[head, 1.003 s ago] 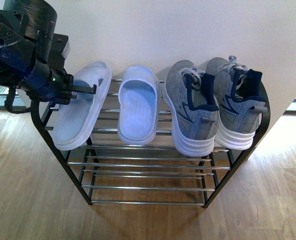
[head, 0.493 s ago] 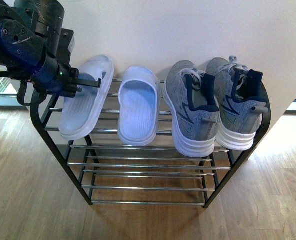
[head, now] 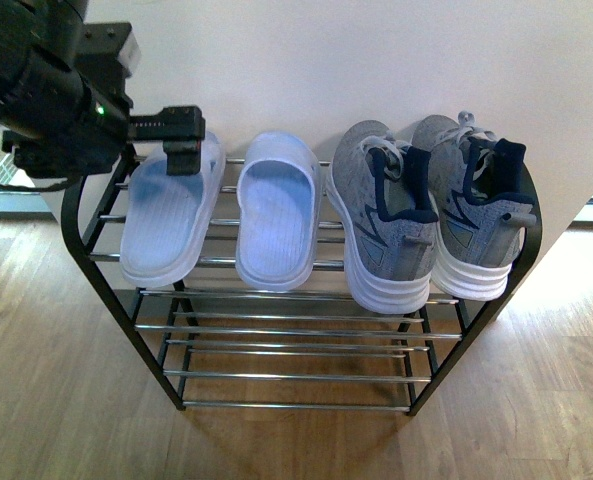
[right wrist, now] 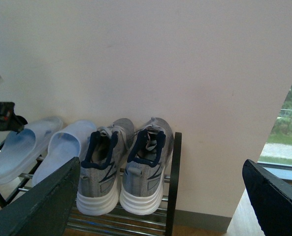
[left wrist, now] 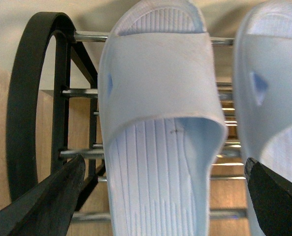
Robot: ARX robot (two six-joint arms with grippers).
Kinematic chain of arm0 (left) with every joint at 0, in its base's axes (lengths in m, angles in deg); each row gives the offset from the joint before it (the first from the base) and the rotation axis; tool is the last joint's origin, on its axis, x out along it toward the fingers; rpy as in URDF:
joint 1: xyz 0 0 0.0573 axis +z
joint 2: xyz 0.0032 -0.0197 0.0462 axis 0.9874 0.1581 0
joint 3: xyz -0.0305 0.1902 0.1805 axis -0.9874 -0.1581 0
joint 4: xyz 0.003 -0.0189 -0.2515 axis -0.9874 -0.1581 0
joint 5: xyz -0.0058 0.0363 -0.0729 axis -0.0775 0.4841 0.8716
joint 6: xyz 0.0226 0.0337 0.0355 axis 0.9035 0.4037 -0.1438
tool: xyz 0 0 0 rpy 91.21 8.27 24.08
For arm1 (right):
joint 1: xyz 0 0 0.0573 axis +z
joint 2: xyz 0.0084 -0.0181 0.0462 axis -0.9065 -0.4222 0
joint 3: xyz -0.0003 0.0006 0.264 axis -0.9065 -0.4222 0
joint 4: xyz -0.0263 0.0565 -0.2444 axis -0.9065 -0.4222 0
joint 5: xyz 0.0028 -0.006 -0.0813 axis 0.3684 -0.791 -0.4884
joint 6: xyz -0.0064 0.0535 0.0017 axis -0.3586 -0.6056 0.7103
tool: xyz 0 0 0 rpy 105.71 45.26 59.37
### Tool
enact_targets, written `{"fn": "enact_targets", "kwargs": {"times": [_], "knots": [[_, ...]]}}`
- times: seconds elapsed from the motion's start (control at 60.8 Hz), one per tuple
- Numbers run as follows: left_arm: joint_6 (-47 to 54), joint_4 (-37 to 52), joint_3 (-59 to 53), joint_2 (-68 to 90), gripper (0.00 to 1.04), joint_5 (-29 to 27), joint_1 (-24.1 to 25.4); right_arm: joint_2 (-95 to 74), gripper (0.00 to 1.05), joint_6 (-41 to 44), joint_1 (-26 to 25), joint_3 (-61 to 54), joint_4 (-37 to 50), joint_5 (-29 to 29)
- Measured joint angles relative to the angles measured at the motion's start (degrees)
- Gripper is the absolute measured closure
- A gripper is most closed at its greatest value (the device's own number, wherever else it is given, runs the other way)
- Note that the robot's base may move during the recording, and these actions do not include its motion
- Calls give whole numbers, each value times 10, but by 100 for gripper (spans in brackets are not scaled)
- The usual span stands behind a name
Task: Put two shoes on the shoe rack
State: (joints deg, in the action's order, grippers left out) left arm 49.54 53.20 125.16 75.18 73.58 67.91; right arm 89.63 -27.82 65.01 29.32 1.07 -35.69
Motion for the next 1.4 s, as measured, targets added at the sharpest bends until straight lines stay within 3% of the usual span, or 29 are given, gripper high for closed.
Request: {"fn": "enact_targets", "kwargs": {"times": [0.132, 0.197, 0.23, 0.312, 0.362, 0.378, 0.411, 0.493, 0.773, 0.855, 1.069, 1.151, 1.398], "knots": [[18, 28, -68, -96, 9, -53, -12, 0, 9, 0, 0, 0, 0, 0], [51, 46, -128, -181, 9, -119, -20, 0, 9, 0, 0, 0, 0, 0], [81, 86, -165, -224, 9, -180, -23, 0, 9, 0, 0, 0, 0, 0], [146, 157, -214, -279, 10, -261, -23, 0, 9, 0, 0, 0, 0, 0], [145, 237, -241, -285, 15, -228, -14, 0, 9, 0, 0, 0, 0, 0], [138, 330, -275, -288, 22, -183, -3, 0, 9, 0, 0, 0, 0, 0], [130, 418, -317, -290, 29, -148, 6, 0, 9, 0, 0, 0, 0, 0], [120, 535, -401, -309, 45, -112, 18, 0, 9, 0, 0, 0, 0, 0], [113, 565, -504, -412, 85, -82, 52, 0, 9, 0, 0, 0, 0, 0], [112, 560, -542, -452, 104, -72, 63, 0, 9, 0, 0, 0, 0, 0], [111, 553, -612, -536, 103, -50, 85, 0, 9, 0, 0, 0, 0, 0], [111, 553, -631, -548, 103, -15, 109, 0, 9, 0, 0, 0, 0, 0], [111, 458, -666, -675, 103, -8, 128, 0, 9, 0, 0, 0, 0, 0]]}}
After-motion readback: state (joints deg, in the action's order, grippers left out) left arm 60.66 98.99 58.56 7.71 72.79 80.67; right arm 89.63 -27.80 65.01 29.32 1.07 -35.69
